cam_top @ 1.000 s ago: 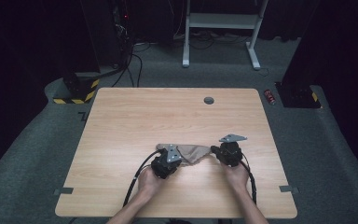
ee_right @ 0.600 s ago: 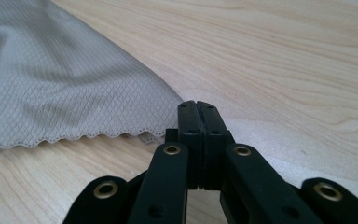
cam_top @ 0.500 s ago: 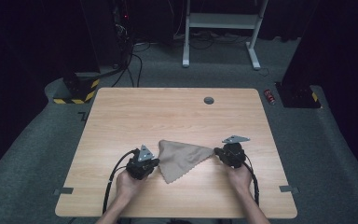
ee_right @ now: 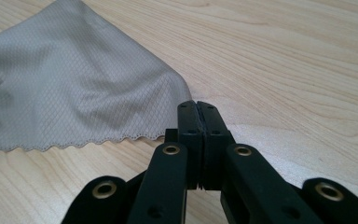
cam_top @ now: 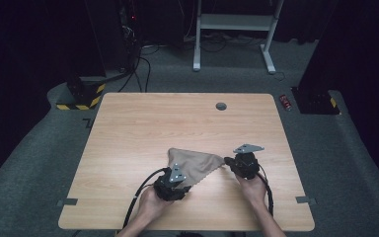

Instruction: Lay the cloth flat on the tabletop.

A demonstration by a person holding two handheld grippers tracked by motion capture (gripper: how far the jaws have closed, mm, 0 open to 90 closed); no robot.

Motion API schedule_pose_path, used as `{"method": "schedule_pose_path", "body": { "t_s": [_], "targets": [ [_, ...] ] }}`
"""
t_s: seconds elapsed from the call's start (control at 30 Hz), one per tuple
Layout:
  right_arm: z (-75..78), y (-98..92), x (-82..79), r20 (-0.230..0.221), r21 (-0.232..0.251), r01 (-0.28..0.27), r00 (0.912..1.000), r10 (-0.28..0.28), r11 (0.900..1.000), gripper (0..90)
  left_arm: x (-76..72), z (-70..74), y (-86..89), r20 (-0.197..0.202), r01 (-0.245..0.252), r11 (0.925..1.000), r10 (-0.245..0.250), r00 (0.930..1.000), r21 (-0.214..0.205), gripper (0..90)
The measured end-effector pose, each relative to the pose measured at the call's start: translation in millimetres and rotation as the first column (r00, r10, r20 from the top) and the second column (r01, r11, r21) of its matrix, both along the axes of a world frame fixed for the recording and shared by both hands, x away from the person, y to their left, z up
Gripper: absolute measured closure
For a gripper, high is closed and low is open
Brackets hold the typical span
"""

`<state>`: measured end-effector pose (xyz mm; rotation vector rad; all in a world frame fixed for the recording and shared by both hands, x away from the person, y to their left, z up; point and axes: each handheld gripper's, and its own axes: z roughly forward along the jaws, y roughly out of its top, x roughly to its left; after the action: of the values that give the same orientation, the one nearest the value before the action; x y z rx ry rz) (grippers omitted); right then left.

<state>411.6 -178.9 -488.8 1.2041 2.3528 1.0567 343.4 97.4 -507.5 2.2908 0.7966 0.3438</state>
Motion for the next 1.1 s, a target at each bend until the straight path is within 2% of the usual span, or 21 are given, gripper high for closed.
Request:
{"method": "schedule_pose_path", "body": {
  "t_s": [0.1, 0.13, 0.17, 0.2, 0.27, 0.4, 0.5, 0.6, 0.67, 0.77, 0.83, 0.93, 1.0, 1.1],
  "targets": [
    [2.8, -0.5, -2.0, 0.001, -0.004, -0.005, 1.0000, 0.005, 1.0000, 88.8, 0.9, -3.3, -1.8, -0.001, -0.009, 0.9998, 0.009, 1.0000, 0.016, 65.1],
    [3.3, -0.5, -2.4, 0.001, -0.003, -0.003, 1.0000, 0.003, 1.0000, 88.9, 1.4, -3.5, -1.6, -0.007, 0.002, 1.0000, -0.001, 1.0000, 0.009, 69.7],
    [3.6, -0.5, -1.7, 0.007, 0.001, -0.005, 1.0000, 0.005, 1.0000, 88.9, 2.5, -3.4, -1.4, -0.014, 0.012, 0.9999, -0.012, 0.9998, 0.005, 81.6],
    [3.6, -0.5, -1.7, 0.007, 0.001, -0.005, 1.0000, 0.005, 1.0000, 88.9, 3.7, -3.1, -1.5, -0.014, 0.019, 0.9997, -0.019, 0.9997, 0.013, 81.6],
    [4.5, 1.6, -0.9, 0.001, 0.004, -0.004, 1.0000, 0.004, 1.0000, 88.9, 6.9, -2.2, -1.1, -0.029, 0.017, 0.9997, -0.017, 0.9994, 0.015, 88.8],
    [9.2, 3.3, -1.9, 0.020, 0.007, -0.015, 0.9997, 0.014, 0.9999, 88.9, 4.9, 0.6, 3.5, -0.027, 0.030, 0.9993, -0.029, 0.9992, 0.025, 90.0],
    [11.7, -0.3, -5.6, 0.029, 0.016, -0.031, 0.9991, 0.031, 0.9994, 88.7, -0.6, 9.7, 16.5, -0.013, 0.022, 0.9997, -0.022, 0.9997, -0.011, 90.0],
    [10.7, -3.6, -12.2, 0.023, 0.021, -0.065, 0.9977, 0.064, 0.9977, 88.6, -6.9, 16.9, 31.4, -0.007, 0.011, 0.9996, -0.011, 0.9999, -0.026, 90.0],
    [7.1, -2.8, -22.9, 0.017, 0.020, -0.111, 0.9937, 0.111, 0.9936, 88.6, -10.2, 18.4, 38.5, -0.013, 0.006, 0.9996, -0.007, 0.9999, -0.026, 89.8],
    [0.5, 1.5, -38.9, 0.005, 0.027, -0.154, 0.9880, 0.154, 0.9877, 88.5, -20.4, 17.0, 49.1, -0.022, -0.001, 1.0000, 0.001, 0.9998, -0.002, 89.6],
    [-7.2, 6.7, -51.3, -0.001, 0.025, -0.190, 0.9818, 0.190, 0.9815, 87.0, -24.6, 14.8, 53.2, -0.026, -0.003, 1.0000, 0.003, 0.9997, 0.004, 89.5],
    [-16.1, 11.5, -60.1, -0.028, 0.024, -0.214, 0.9763, 0.215, 0.9766, 81.5, -27.7, 10.8, 61.7, -0.040, -0.011, 0.9999, 0.012, 0.9991, 0.008, 89.1],
    [-18.3, 11.2, -60.3, -0.034, 0.036, -0.209, 0.9771, 0.210, 0.9773, 76.2, -27.9, 9.2, 67.1, -0.048, -0.027, 0.9996, 0.027, 0.9985, -0.001, 88.4],
    [-12.8, 7.3, -54.2, -0.028, 0.080, -0.156, 0.9869, 0.159, 0.9845, 68.0, -27.8, 9.6, 73.3, -0.039, -0.049, 0.9988, 0.048, 0.9981, -0.005, 84.8]
  ]
}}
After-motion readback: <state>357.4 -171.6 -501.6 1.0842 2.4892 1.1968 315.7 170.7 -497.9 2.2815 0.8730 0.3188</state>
